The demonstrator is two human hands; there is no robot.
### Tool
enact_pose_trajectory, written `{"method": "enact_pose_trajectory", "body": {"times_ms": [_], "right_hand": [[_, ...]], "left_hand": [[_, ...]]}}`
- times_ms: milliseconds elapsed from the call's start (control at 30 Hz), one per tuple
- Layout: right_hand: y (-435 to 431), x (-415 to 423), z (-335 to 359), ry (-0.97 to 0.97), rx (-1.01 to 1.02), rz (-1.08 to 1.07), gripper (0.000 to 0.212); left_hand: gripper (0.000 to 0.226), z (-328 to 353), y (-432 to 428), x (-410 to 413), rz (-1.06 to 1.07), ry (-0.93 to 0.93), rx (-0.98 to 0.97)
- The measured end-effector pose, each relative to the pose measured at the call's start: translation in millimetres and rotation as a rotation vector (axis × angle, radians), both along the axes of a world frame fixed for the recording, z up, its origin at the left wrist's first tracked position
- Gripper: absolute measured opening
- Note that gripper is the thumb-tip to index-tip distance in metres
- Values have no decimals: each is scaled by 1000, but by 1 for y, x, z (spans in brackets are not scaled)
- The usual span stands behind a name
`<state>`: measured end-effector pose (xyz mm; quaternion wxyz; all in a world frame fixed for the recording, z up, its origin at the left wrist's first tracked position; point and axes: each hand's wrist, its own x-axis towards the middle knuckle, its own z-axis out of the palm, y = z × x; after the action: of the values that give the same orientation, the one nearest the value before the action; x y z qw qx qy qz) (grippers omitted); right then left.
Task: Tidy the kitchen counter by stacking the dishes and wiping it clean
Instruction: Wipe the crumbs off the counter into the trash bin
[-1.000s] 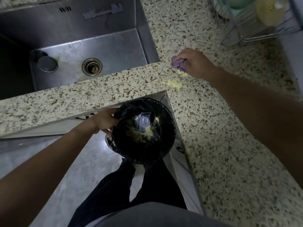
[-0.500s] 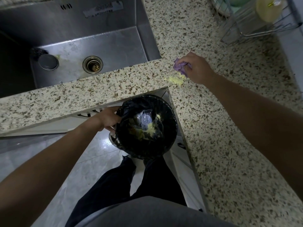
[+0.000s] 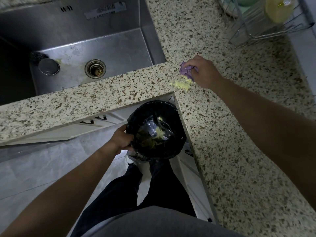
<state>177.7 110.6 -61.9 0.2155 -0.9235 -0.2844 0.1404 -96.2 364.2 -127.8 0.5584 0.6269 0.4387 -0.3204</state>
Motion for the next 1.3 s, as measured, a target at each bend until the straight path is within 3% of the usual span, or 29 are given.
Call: {"method": "enact_pose_trajectory", "body": {"times_ms": [333, 733, 1300], "right_hand": [[0, 0, -3, 25, 9, -21, 38], [5, -12, -4, 16, 9, -99, 35], [28, -61, -1, 44, 86, -14, 30]], "left_hand": [[53, -9, 9, 7, 131, -72, -42], [55, -14, 8, 11, 147, -88, -73], [60, -21, 13, 17, 132, -97, -75]]}}
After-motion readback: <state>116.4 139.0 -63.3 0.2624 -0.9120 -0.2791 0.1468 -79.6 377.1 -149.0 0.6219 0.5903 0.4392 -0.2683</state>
